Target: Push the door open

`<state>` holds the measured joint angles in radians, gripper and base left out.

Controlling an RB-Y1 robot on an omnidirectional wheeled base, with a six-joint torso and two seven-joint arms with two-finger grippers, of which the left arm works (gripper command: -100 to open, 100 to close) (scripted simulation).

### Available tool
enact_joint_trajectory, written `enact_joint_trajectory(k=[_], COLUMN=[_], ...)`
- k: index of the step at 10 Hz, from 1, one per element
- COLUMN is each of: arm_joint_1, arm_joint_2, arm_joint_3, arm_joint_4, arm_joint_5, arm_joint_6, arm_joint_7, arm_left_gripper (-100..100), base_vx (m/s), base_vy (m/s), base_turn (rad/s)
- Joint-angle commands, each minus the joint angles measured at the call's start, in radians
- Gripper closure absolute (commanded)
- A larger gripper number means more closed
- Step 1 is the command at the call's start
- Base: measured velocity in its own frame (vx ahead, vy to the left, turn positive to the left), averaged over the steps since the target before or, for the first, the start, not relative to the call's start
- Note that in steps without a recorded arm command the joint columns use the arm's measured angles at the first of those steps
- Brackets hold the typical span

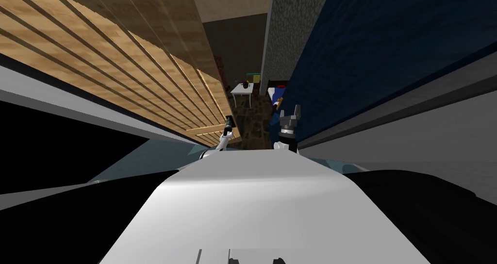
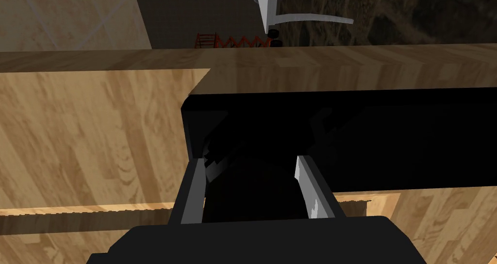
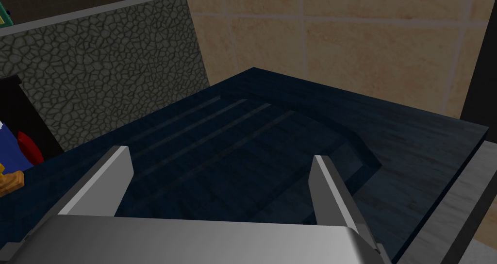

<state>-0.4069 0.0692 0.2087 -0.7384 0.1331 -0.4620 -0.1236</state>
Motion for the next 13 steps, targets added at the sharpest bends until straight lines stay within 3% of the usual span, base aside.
enact_joint_trajectory(k=[1, 3, 11, 12, 13], arm_joint_1=[0.001, 0.001, 0.046, 0.046, 0.052], arm_joint_2=[-0.001, -0.001, 0.024, 0.024, 0.026], arm_joint_3=[0.0, 0.0, 0.123, 0.123, 0.141], arm_joint_4=[0.0, 0.0, -0.059, -0.059, -0.068], arm_joint_5=[0.0, 0.0, 0.109, 0.109, 0.125], arm_joint_6=[0.0, 0.0, 0.014, 0.014, 0.016], arm_joint_7=[0.0, 0.0, -0.115, -0.115, -0.132], arm_left_gripper=[100, 100, 100, 100, 100], base_vx=[-0.015, -0.004, 0.175, 0.129, 0.103], base_vy=[-0.001, -0.001, -0.025, -0.02, -0.01], base_turn=[0.001, 0.001, -0.044, -0.009, -0.031])
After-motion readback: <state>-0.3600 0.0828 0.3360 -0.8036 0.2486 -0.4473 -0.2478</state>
